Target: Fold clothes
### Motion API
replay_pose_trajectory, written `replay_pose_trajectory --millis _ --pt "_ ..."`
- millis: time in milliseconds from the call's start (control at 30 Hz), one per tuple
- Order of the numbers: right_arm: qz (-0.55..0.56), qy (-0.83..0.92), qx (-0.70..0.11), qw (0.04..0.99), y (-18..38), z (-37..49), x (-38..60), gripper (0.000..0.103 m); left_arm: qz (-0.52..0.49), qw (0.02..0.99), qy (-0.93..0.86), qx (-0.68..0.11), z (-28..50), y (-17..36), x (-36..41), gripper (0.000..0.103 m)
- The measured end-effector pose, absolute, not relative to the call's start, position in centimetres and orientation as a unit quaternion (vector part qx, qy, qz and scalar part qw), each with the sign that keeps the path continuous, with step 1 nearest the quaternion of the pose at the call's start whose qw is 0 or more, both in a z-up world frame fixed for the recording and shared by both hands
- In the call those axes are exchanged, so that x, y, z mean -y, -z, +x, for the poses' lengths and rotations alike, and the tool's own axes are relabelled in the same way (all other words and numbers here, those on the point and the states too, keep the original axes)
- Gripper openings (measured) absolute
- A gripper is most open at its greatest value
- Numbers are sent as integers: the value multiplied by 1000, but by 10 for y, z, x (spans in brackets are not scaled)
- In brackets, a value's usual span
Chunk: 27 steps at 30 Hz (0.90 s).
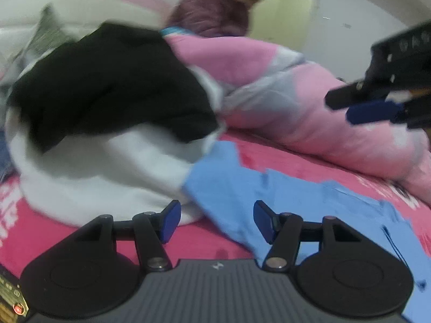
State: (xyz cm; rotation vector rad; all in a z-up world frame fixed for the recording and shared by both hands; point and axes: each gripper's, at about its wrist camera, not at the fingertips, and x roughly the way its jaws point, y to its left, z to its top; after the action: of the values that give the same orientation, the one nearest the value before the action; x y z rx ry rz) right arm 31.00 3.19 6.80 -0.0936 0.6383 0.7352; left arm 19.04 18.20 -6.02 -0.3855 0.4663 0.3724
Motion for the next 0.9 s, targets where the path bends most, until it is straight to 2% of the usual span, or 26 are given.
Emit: replay_pose_trajectory --millis 200,300,400,900 --pt "-67 -382 -347 854 -40 342 -87 30 -211 925 -203 -241 205 68 -197 59" --pt "-75 -389 -358 846 -34 351 -102 30 -187 934 -199 -231 209 65 -193 56" --pt "-81 -390 -363 842 -28 359 -114 30 -196 933 -187 -238 213 72 -194 47" --pt "-111 -383 -388 831 -2 386 -148 30 -225 938 -162 -209 213 88 -201 37"
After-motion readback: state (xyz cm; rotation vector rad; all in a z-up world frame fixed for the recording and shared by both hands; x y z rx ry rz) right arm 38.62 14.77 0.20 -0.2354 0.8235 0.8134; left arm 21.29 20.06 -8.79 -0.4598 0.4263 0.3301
